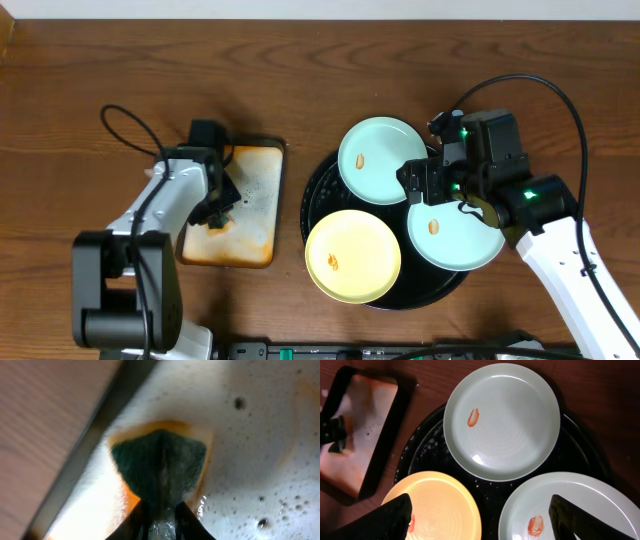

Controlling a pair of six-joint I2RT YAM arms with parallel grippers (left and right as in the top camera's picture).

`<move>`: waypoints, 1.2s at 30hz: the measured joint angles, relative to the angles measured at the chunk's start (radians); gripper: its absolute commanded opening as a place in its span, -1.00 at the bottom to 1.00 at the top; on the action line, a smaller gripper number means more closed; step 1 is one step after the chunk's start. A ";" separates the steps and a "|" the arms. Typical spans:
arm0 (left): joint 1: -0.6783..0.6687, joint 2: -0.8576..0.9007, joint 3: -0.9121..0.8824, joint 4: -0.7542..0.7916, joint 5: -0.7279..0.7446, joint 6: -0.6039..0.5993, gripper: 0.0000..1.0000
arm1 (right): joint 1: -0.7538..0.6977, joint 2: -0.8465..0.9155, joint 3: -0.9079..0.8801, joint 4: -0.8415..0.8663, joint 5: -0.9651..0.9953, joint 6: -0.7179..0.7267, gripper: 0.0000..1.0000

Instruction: Clean dirty plates on tray and stack at the side

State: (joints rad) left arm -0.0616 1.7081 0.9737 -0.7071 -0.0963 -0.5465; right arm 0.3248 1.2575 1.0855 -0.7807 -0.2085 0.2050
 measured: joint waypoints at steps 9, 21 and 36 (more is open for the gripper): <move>-0.077 0.059 0.003 0.029 -0.075 0.055 -0.85 | 0.000 0.000 0.000 -0.001 0.000 0.000 0.68; -0.098 -0.013 0.050 0.008 0.127 0.178 -0.85 | 0.000 0.000 0.000 0.000 0.000 0.000 0.71; -0.118 -0.165 0.082 0.036 0.200 0.299 -0.85 | 0.000 0.000 0.000 0.000 0.000 0.000 0.73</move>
State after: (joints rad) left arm -0.1795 1.5429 1.0561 -0.6708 0.1032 -0.2474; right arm 0.3248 1.2575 1.0855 -0.7811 -0.2085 0.2050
